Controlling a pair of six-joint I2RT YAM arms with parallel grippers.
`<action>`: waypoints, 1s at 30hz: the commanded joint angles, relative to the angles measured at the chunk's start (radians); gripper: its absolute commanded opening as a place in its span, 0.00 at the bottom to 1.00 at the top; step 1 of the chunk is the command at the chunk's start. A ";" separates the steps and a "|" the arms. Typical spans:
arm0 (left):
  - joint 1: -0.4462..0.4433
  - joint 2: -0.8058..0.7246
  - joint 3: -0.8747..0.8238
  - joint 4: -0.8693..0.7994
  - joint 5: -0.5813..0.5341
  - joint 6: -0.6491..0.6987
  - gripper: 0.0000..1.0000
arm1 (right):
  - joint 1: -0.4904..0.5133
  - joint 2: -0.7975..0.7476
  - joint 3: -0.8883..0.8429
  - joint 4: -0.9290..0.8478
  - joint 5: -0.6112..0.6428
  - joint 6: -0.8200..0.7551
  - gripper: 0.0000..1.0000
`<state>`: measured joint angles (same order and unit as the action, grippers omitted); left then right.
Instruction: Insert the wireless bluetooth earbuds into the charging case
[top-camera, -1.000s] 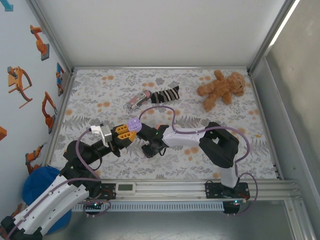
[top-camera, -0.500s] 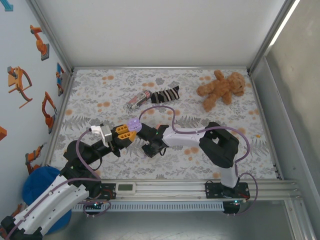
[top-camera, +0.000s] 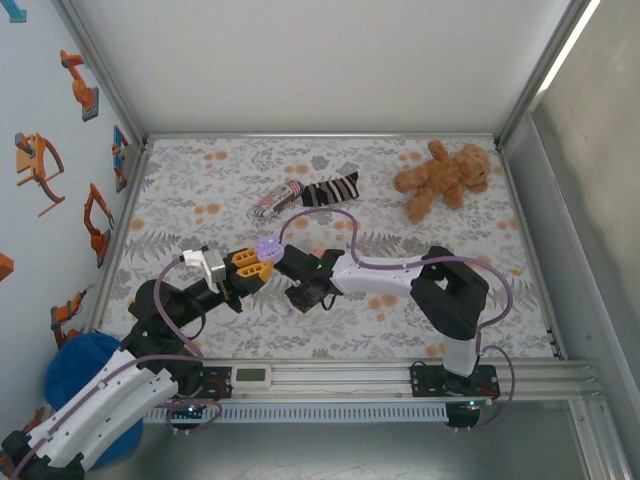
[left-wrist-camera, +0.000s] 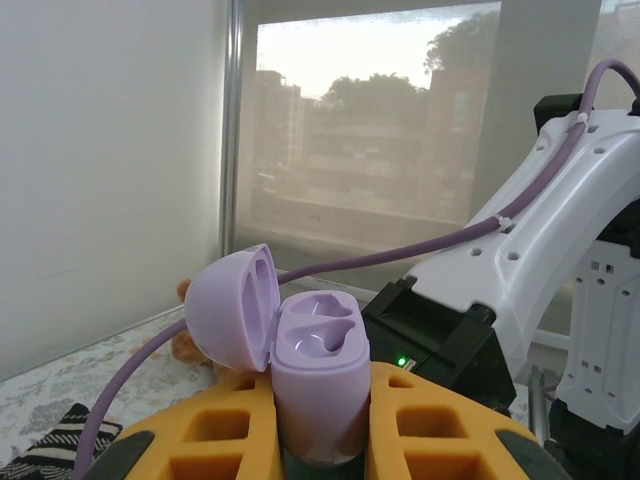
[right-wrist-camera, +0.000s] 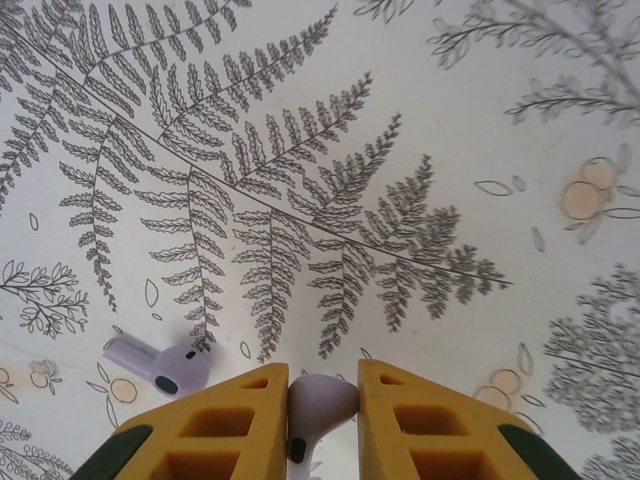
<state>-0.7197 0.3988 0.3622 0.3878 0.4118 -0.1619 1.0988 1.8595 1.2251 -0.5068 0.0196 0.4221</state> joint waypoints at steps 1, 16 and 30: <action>-0.003 0.003 0.002 0.026 -0.004 0.020 0.00 | 0.007 -0.070 -0.017 0.011 0.071 0.000 0.21; -0.003 0.036 0.002 0.063 0.004 0.025 0.00 | -0.065 -0.278 -0.042 0.008 0.099 -0.027 0.21; -0.004 0.167 0.045 0.140 -0.013 0.103 0.00 | -0.154 -0.562 0.073 -0.007 0.112 -0.112 0.21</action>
<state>-0.7197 0.5495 0.3645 0.4553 0.4053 -0.1062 0.9451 1.3487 1.2343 -0.5129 0.1020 0.3481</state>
